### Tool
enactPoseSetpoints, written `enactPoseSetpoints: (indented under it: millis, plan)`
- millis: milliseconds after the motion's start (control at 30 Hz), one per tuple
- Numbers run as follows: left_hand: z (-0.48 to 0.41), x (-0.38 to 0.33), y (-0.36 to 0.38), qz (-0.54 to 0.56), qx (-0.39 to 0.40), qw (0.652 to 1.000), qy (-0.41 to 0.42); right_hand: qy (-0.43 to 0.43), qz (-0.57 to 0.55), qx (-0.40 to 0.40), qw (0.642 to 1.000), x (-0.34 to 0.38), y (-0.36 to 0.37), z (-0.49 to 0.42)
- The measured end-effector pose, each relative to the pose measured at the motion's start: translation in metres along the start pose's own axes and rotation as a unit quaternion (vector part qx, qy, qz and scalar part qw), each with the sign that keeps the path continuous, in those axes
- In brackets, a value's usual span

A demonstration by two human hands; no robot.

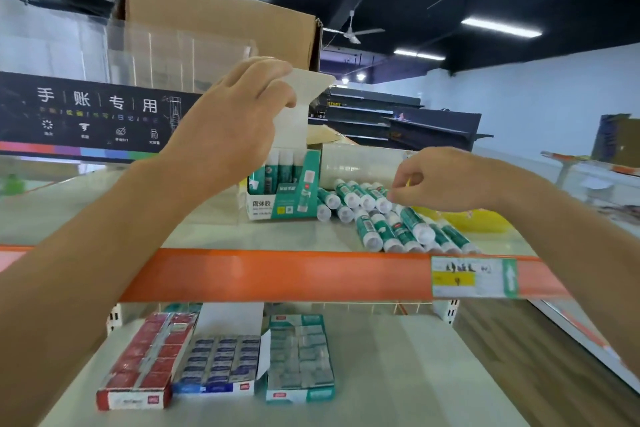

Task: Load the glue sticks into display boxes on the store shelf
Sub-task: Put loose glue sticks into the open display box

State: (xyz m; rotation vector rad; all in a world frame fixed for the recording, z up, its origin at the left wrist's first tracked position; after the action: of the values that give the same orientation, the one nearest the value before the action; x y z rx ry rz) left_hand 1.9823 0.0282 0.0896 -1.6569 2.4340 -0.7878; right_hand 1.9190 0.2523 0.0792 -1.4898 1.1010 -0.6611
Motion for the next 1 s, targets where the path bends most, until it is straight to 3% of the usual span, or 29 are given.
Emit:
enactPoseSetpoints:
  millis: [433, 600, 767, 1000]
  plan:
    - [0.000, -0.001, 0.001, -0.006, 0.000, 1.000, 0.004, 0.043, -0.026, 0.056, 0.997, 0.003, 0.005, 0.002]
    - [0.003, 0.003, 0.001, -0.012, 0.007, 1.000, -0.012, 0.013, -0.143, -0.024, 0.989, 0.010, -0.009, -0.008]
    - [0.001, 0.004, 0.000, 0.010, 0.002, 1.000, -0.019, -0.026, -0.295, -0.126, 0.947, 0.030, -0.017, -0.023]
    - [0.002, 0.007, -0.001, 0.034, -0.008, 0.998, -0.043, -0.080, -0.388, -0.203, 0.896, 0.059, -0.028, -0.042]
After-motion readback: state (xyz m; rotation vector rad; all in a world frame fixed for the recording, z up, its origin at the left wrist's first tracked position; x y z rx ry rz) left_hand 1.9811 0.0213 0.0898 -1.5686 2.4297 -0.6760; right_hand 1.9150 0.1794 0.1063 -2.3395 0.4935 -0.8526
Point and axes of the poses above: each hand's wrist, its own z-axis away from the middle knuckle, its own y-axis out of the palm, x = y × z, the point moved 4 cm from there along -z, towards the middle knuckle, and after that the axes turned 8 degrees about z, right-handed, at the moved point
